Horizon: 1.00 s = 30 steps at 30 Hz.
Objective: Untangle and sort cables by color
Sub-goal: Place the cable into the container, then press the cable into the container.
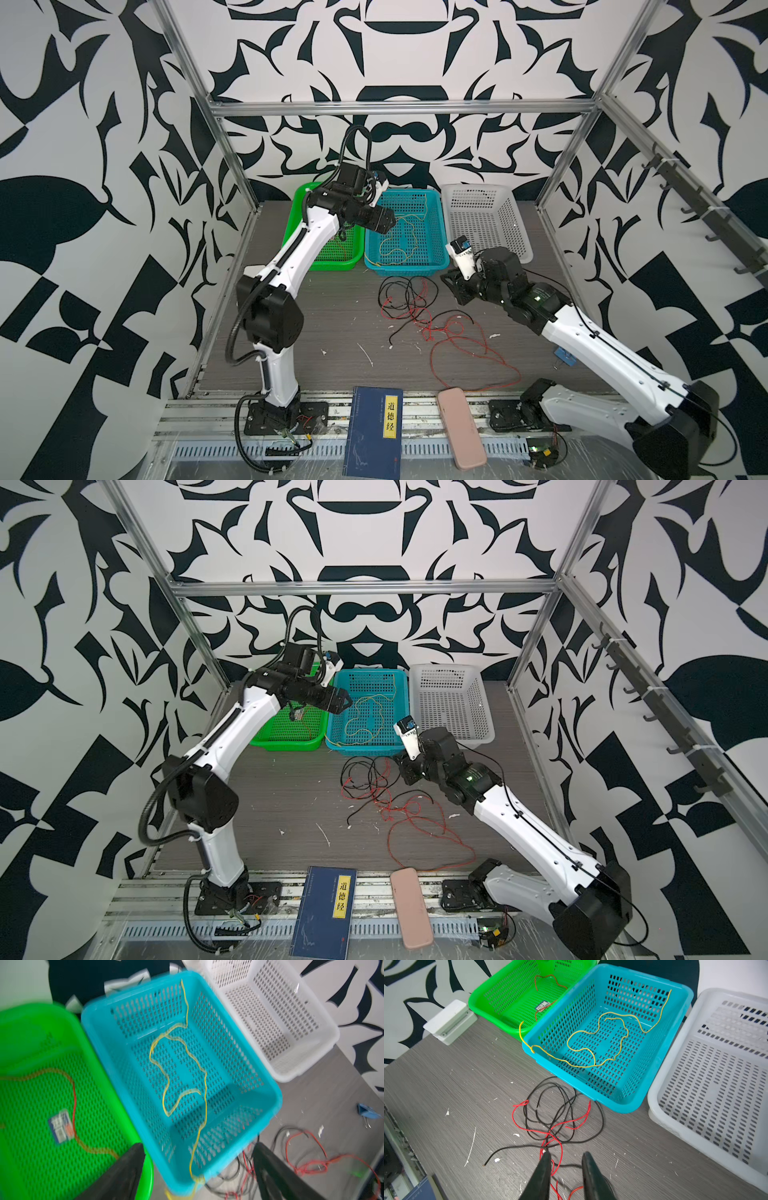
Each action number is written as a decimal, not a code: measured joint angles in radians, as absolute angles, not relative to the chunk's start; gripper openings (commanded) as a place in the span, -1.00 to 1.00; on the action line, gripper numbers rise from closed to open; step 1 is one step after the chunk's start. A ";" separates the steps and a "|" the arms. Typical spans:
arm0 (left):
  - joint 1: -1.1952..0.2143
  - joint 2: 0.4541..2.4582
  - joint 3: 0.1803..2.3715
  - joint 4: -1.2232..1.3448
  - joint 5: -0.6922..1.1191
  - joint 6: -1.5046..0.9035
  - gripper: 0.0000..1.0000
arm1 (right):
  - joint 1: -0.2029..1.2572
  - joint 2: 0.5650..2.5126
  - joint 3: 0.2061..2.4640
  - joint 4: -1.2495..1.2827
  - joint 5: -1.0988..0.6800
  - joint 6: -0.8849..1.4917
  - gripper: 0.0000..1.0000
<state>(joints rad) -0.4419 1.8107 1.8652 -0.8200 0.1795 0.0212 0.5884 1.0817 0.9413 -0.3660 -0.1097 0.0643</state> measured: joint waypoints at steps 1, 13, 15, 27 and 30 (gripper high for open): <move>-0.443 1.769 1.822 -0.828 0.169 0.012 0.59 | 0.588 1.083 0.941 -0.366 -0.111 0.064 -0.41; -0.445 1.452 1.388 -0.787 0.139 -0.143 0.00 | 0.588 1.138 0.926 -0.330 -0.127 0.075 -0.42; -0.445 1.492 1.380 -0.780 0.143 -0.160 -0.02 | 0.588 1.138 0.923 -0.324 -0.127 0.080 -0.42; -0.445 1.686 1.417 -0.704 0.160 -0.214 -0.36 | 0.588 1.111 0.905 -0.319 -0.123 0.099 -0.43; -0.445 1.746 1.454 -0.701 0.160 -0.214 -0.51 | 0.588 1.110 0.905 -0.319 -0.119 0.100 -0.42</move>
<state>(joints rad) -0.4454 1.7462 1.4540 -0.7010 0.1596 -0.2142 0.5884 1.1103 0.9051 -0.3195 -0.1188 0.1001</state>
